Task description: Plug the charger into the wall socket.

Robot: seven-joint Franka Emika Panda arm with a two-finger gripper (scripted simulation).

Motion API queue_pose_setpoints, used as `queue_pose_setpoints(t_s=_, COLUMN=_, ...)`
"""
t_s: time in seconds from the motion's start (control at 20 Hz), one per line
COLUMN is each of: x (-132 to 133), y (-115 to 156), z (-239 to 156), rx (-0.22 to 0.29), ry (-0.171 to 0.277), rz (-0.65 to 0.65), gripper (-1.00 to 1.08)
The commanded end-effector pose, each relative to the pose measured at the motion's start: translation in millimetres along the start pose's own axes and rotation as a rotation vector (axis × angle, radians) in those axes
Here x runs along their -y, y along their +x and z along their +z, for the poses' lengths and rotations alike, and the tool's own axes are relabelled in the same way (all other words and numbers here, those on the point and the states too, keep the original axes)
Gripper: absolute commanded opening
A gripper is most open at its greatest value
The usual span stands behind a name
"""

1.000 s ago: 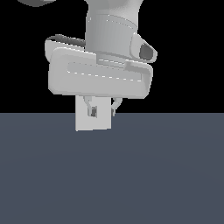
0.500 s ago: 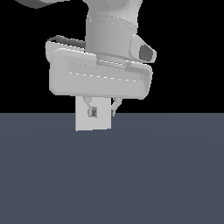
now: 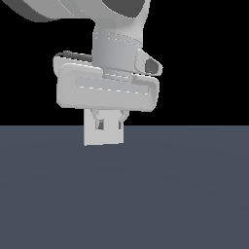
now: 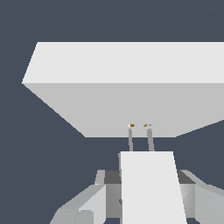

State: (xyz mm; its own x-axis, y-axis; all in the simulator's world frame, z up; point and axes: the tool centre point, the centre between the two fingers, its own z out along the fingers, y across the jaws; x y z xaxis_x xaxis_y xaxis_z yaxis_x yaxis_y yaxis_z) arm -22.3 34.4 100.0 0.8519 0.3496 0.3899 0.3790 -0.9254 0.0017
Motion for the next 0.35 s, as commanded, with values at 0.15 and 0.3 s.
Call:
queue_pose_setpoints(t_s=0.15, x=-0.1, y=12.9, z=5.3, rx=0.000, ry=-0.001, rz=0.000, gripper=-1.00)
queue_pose_setpoints(t_s=0.3, x=-0.2, y=14.6, z=6.1, rx=0.000, ry=0.000, rz=0.000, gripper=-1.00)
